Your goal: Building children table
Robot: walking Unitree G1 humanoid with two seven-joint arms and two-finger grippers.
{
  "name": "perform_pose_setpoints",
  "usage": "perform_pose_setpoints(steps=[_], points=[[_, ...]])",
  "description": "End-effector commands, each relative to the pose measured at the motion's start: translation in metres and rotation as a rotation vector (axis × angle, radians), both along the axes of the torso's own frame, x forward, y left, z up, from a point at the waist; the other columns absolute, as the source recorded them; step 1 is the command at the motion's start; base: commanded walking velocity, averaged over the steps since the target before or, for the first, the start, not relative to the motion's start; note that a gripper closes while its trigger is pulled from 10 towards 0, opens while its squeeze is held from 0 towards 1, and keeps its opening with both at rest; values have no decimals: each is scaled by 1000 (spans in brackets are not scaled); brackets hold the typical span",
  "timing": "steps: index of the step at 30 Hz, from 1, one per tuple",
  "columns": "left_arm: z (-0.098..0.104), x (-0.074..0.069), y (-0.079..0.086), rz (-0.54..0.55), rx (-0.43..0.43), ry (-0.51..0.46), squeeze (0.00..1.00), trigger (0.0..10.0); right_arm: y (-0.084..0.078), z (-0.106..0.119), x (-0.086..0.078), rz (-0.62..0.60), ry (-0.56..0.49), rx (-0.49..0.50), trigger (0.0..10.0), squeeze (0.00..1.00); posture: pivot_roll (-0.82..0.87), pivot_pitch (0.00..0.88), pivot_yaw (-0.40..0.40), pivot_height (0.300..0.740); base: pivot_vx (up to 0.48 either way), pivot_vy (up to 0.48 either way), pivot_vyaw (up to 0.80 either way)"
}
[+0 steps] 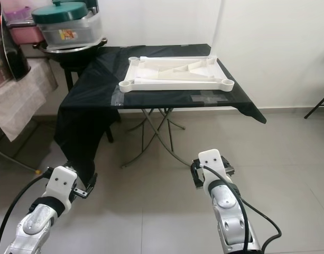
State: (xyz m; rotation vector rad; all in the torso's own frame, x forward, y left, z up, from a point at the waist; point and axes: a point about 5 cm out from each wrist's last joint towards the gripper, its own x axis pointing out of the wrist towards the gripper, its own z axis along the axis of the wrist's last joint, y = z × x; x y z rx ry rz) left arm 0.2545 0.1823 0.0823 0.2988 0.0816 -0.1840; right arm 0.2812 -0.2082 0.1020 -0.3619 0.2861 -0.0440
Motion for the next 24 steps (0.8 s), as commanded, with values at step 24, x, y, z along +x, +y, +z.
perform_pose_setpoints(steps=[24], points=[[-4,-3,5,1,30,31,0,10000,-28,-7,-5,-152,75,-77,10000,0,-31,0,19,610,0,0,0]])
